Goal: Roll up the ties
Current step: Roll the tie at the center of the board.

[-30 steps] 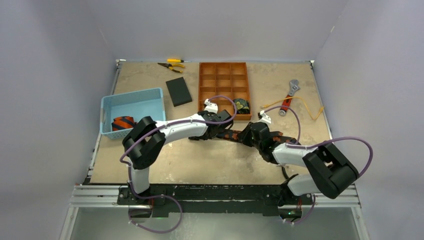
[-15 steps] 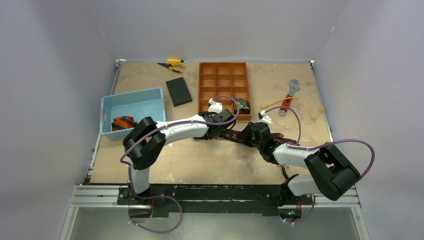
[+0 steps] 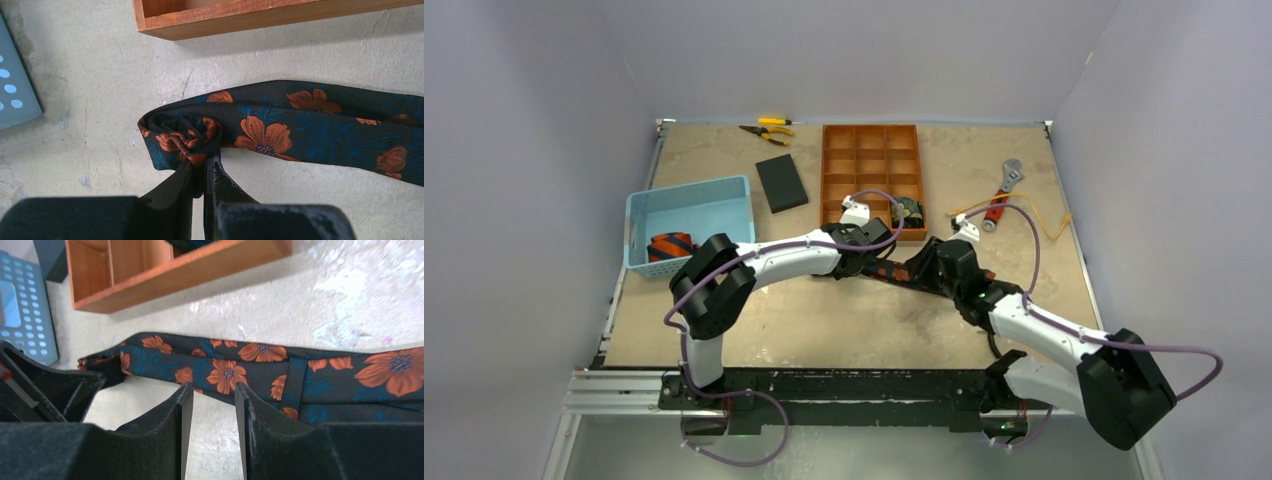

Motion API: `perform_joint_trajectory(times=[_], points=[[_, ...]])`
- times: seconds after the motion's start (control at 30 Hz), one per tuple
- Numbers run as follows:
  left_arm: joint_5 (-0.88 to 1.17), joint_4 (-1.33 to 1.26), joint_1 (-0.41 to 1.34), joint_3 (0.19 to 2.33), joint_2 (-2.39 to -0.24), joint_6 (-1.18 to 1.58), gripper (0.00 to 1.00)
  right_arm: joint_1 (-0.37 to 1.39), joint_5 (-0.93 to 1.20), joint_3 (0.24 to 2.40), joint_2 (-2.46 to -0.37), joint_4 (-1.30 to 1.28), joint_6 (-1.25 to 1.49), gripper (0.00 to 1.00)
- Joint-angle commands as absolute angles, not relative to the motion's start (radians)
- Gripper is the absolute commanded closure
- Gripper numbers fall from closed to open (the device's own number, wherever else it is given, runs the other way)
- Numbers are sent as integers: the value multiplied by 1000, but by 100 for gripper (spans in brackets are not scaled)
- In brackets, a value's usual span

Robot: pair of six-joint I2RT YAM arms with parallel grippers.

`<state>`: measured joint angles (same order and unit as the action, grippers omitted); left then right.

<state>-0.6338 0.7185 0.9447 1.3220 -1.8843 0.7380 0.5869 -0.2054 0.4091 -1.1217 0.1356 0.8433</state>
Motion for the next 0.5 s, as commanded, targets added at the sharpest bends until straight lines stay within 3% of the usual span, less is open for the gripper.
perform_joint_trajectory(times=[0.0,0.47], points=[[-649,675,944,1317,-1822,705,100,531,-257,468,-1069,19,815,60],[-570,533,885,1147,-1712,647,100,460,-45,356,-1068,-123,911,65]])
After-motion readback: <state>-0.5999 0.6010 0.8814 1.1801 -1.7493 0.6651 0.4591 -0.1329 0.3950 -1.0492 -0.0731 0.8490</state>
